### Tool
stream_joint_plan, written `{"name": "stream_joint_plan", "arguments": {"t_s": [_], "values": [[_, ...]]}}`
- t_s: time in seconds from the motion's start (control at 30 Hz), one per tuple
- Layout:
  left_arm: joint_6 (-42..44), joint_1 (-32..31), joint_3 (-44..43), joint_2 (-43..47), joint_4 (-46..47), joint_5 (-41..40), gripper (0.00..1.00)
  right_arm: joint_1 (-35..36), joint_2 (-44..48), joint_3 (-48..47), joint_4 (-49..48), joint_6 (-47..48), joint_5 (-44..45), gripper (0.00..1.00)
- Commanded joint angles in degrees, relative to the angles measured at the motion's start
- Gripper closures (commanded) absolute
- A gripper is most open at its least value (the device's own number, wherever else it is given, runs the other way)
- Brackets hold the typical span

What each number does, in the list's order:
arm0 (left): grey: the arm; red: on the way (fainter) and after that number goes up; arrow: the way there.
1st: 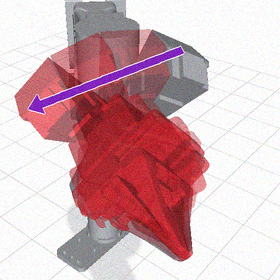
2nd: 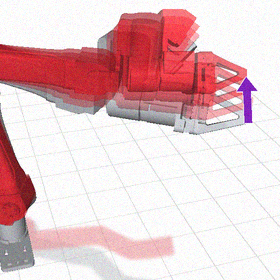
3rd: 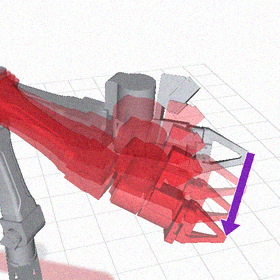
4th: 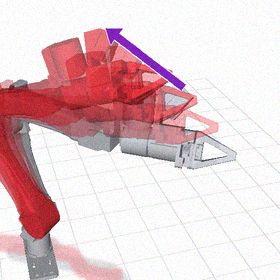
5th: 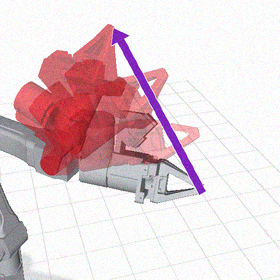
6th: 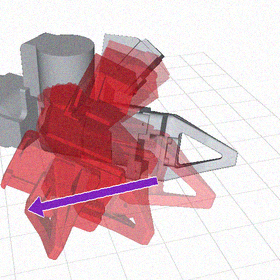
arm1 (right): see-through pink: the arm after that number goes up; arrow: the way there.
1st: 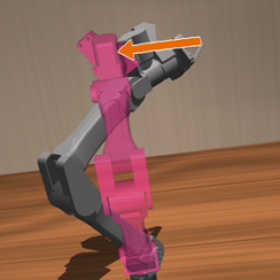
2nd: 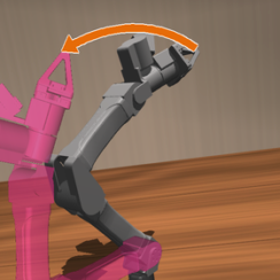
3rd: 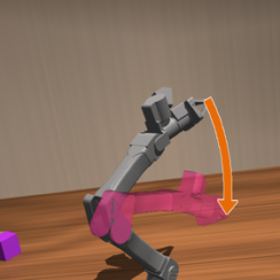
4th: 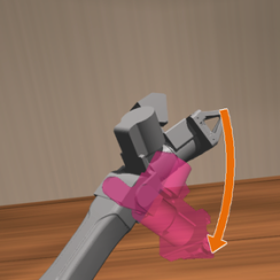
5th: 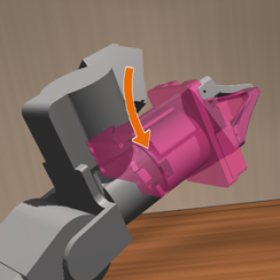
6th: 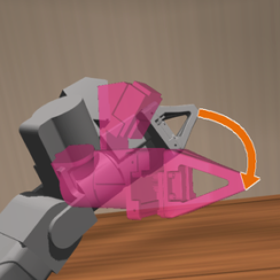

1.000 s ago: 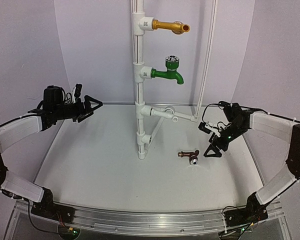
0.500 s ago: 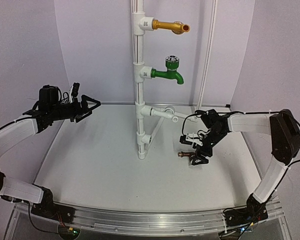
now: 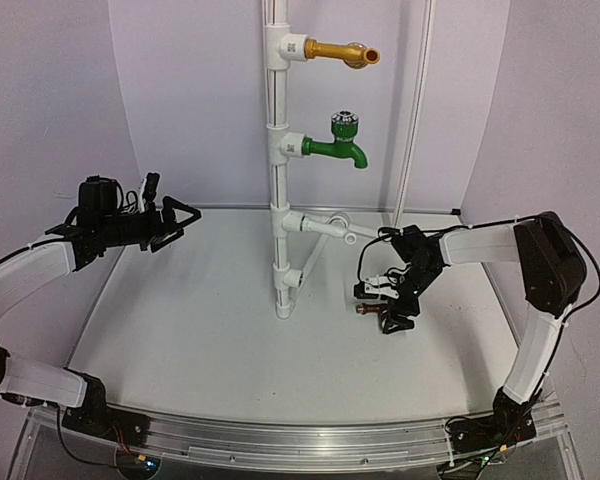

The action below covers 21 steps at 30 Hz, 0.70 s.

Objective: Install the water faucets

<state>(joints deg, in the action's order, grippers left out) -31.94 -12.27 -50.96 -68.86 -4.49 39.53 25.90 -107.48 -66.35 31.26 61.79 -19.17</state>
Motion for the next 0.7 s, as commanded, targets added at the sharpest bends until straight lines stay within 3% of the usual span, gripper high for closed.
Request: {"name": "stream_joint_plan", "arguments": {"t_s": [0.0,0.13,0.4,0.67], "values": [[-0.82,-0.01,-0.74,1.55,0.4,1.29,0.0,0.89,-1.51,-0.63,1.5,1.89,0.08,0.04],[-1.32,-0.01,-1.3,1.26,-0.02,1.37,0.0,1.2,-2.7,-1.27,3.07,2.26,-0.36,0.1],[-1.17,-0.02,-2.65,1.85,-2.33,0.71,0.0,1.6,-1.47,-0.46,4.82,2.7,0.98,0.32],[-2.14,-0.02,-2.51,4.78,-3.59,-0.41,0.0,2.46,7.47,-2.5,10.09,3.33,0.93,0.41]]}}
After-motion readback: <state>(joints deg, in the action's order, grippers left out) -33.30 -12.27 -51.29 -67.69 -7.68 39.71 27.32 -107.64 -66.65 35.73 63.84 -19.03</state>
